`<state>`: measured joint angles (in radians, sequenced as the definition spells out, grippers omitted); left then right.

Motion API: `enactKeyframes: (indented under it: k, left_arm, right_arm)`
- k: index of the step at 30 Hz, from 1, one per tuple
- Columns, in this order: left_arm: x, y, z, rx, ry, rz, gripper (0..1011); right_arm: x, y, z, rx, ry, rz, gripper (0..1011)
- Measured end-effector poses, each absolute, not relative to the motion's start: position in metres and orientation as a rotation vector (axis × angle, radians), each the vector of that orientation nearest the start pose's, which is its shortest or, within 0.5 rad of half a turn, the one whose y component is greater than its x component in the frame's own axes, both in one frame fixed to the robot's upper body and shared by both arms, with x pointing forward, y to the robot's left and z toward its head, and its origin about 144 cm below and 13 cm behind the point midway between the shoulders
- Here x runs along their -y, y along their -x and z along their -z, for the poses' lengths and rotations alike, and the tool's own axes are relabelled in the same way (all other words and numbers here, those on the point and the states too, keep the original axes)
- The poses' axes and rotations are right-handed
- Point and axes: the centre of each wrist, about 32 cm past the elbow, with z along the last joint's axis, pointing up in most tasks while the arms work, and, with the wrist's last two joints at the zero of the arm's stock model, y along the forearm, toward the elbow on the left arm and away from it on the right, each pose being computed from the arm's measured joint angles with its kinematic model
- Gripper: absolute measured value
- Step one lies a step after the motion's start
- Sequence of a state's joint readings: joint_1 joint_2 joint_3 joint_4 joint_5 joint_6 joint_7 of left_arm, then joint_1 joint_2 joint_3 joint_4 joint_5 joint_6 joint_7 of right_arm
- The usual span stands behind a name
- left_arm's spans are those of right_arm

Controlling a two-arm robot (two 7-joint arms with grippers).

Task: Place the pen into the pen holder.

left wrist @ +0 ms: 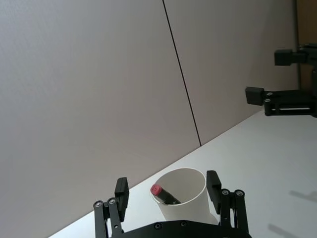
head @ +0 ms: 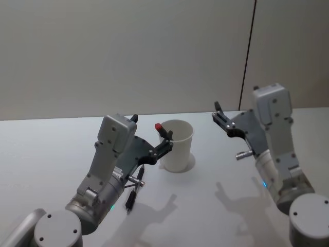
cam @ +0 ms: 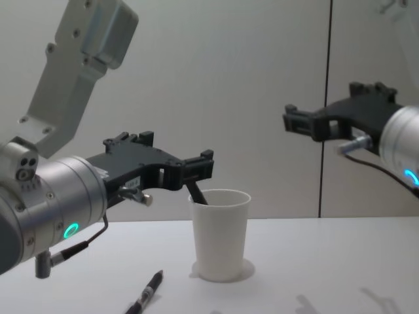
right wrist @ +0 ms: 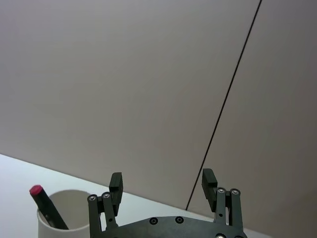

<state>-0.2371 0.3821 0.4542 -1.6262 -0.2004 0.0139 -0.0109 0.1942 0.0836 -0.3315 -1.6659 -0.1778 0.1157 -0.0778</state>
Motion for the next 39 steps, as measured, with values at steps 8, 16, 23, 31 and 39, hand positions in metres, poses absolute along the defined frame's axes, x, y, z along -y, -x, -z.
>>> enactKeyframes:
  k: [8, 16, 23, 31, 39]
  left_arm:
    - [-0.198, -0.492, -1.204, 0.268, -0.061, -1.124, 1000]
    - [-0.198, -0.492, -1.204, 0.268, -0.061, -1.124, 1000]
    - [-0.198, -0.492, -1.204, 0.268, -0.061, -1.124, 1000]
    - [-0.198, -0.492, -1.204, 0.268, -0.061, -1.124, 1000]
    - [-0.199, -0.492, -1.204, 0.267, -0.062, -1.124, 1000]
  right_arm:
    - [0.147, -0.474, -1.223, 0.311, 0.086, 1.393, 1002]
    - [0.15, -0.465, -1.218, 0.274, 0.101, 1.424, 1001]
    - [0.151, -0.46, -1.216, 0.257, 0.107, 1.437, 1002]
    - [0.152, -0.458, -1.215, 0.247, 0.112, 1.445, 1002]
    - [0.152, -0.457, -1.214, 0.242, 0.114, 1.449, 1001]
